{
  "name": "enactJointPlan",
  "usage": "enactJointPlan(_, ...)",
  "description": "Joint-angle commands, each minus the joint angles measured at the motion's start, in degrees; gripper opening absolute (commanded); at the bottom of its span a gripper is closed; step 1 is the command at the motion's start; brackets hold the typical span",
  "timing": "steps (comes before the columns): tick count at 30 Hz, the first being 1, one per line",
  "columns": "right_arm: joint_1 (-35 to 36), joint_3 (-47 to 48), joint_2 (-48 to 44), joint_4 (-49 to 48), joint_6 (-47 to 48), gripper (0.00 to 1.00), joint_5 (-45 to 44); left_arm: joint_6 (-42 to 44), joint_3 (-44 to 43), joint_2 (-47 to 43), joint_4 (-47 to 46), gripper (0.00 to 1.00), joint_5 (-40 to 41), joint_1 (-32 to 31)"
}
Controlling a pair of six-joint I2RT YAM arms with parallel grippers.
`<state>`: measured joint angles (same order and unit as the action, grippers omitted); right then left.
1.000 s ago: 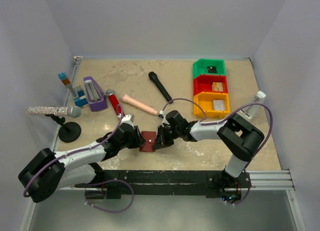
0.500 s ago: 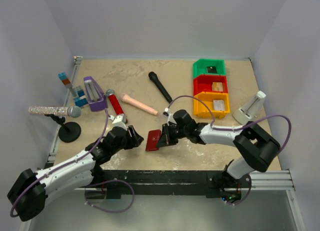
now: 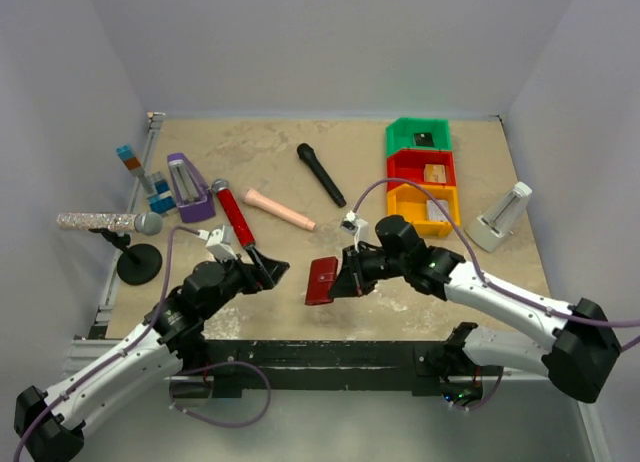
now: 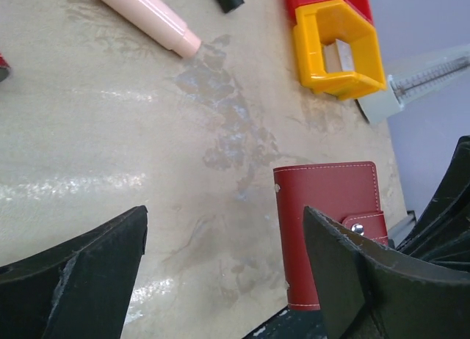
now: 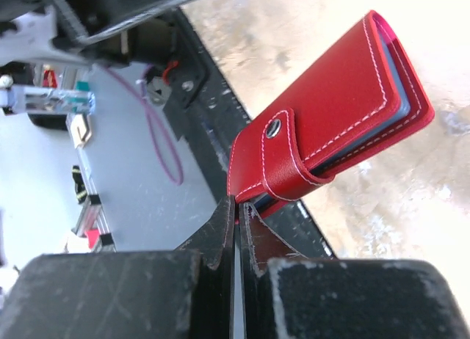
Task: Take the credit cards out of the card holder
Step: Open the card holder at the center of the board.
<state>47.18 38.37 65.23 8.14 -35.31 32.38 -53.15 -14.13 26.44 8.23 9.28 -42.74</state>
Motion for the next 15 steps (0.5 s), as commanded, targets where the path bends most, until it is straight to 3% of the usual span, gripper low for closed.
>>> enactJointPlan(1, -0.24, 5.04, -7.12, 8.63, 5.51, 0.00, 4.26, 2.17, -1.08, -1.39, -6.19, 0.91, -7.24, 0.47)
enactJointPlan(9, -0.25, 6.89, -14.34, 13.13, 6.39, 0.00, 6.99, -1.17, 3.49, 4.40, -29.82, 0.92, -21.83, 0.47)
enactJointPlan(15, -0.24, 7.42, -15.22, 12.51, 5.43, 0.00, 7.26, -3.80, 4.02, 10.65, -43.28, 0.94, -28.34, 0.38)
